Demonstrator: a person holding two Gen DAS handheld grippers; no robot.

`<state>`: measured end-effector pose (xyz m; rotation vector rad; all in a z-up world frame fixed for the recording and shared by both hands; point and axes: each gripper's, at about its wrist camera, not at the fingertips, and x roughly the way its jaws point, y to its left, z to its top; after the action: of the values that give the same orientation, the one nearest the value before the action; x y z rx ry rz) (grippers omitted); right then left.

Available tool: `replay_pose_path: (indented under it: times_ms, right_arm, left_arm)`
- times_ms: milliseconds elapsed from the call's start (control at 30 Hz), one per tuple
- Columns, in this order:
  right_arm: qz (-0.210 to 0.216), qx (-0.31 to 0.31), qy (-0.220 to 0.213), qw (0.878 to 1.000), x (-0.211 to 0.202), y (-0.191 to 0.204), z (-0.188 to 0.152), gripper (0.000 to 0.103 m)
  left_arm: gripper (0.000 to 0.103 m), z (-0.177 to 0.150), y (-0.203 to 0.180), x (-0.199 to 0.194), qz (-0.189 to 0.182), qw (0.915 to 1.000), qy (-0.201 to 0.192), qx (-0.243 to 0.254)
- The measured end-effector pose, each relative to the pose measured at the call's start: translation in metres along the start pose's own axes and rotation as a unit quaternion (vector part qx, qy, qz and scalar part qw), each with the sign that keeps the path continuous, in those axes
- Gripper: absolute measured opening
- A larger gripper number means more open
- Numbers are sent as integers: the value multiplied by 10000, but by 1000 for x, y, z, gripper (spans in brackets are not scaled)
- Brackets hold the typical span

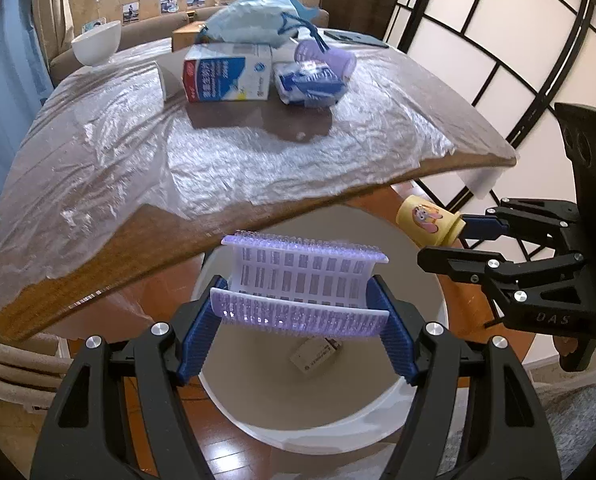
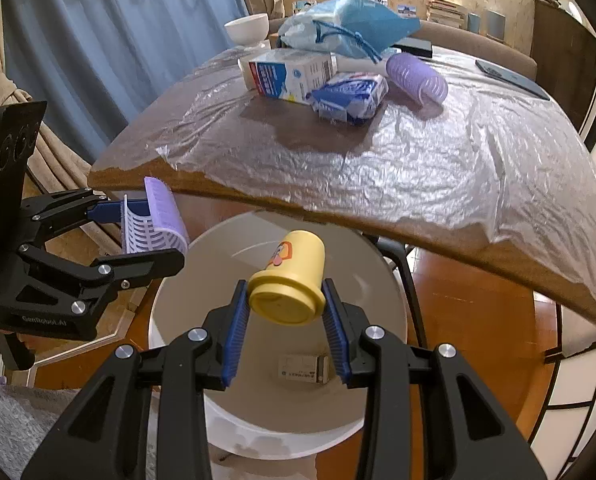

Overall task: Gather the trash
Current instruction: 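Carry the lavender basket and yellow cup with both tools over the white bin, then lower both tools into the bin and open them to drop the basket and cup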

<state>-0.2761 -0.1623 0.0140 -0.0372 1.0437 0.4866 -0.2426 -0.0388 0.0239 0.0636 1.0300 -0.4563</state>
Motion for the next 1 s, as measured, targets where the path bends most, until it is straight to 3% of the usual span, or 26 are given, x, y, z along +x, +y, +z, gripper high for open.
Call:
replay_pose_path:
  times_ms: [1000]
  right_arm:
    - [-27, -51, 770, 9970, 56, -12, -34, 36]
  left_arm:
    - [72, -36, -1, 61, 134, 9969, 749, 198]
